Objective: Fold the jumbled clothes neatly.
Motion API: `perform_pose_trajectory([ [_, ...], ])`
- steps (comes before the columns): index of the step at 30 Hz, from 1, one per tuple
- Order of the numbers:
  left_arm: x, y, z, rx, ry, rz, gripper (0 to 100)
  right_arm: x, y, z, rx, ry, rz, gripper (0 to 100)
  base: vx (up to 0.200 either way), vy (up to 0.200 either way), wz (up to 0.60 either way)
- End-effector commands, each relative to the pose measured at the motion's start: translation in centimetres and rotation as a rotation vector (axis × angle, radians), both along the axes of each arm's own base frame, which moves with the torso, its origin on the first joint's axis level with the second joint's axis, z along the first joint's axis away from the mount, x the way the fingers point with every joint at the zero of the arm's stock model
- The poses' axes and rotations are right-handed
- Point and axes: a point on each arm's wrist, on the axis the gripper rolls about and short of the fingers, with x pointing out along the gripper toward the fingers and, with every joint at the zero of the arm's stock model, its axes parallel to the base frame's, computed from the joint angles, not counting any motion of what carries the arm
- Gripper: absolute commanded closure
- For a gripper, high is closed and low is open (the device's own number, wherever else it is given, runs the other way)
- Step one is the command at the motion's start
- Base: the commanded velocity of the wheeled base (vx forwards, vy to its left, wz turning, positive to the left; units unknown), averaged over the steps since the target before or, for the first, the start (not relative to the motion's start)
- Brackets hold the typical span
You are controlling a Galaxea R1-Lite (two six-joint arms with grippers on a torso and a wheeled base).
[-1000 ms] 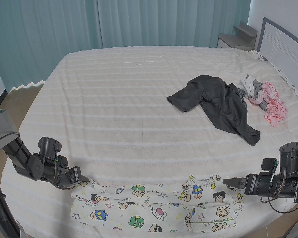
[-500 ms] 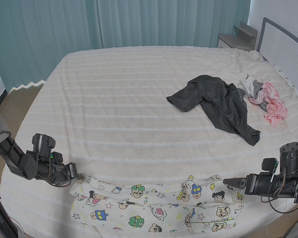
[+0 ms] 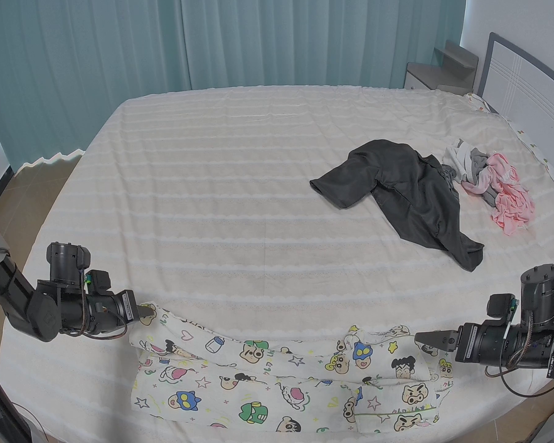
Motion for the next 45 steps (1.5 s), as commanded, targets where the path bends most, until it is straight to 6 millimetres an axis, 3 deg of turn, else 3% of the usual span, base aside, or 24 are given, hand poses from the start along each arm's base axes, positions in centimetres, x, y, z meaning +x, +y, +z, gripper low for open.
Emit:
perform_pose_trajectory([
  [1, -1.2, 0.1, -0.7, -0.010, 0.004, -0.012, 100, 0.0, 0.0, 0.1, 0.002, -0.003, 0.001, 0, 0.000, 0.000, 0.00],
  [7, -1.2, 1.4, -0.5, 0.014, -0.050, 0.001, 100, -0.1, 0.0, 0.0, 0.000, 0.001, 0.002, 0, 0.000, 0.000, 0.00],
  [23, -2.4, 1.1, 2.3, -0.035, -0.153, -0.073, 100, -0.1, 0.0, 0.0, 0.001, -0.001, 0.002, 0, 0.000, 0.000, 0.00],
  [33, -3.5, 1.1, -0.1, 0.035, -0.039, -0.131, 100, -0.2, 0.0, 0.0, 0.000, 0.001, 0.002, 0, 0.000, 0.000, 0.00],
  [45, -3.0, 1.3, -4.1, 0.114, 0.109, -0.142, 100, -0.2, -0.1, -0.1, -0.002, 0.005, 0.004, 0, 0.000, 0.000, 0.00],
])
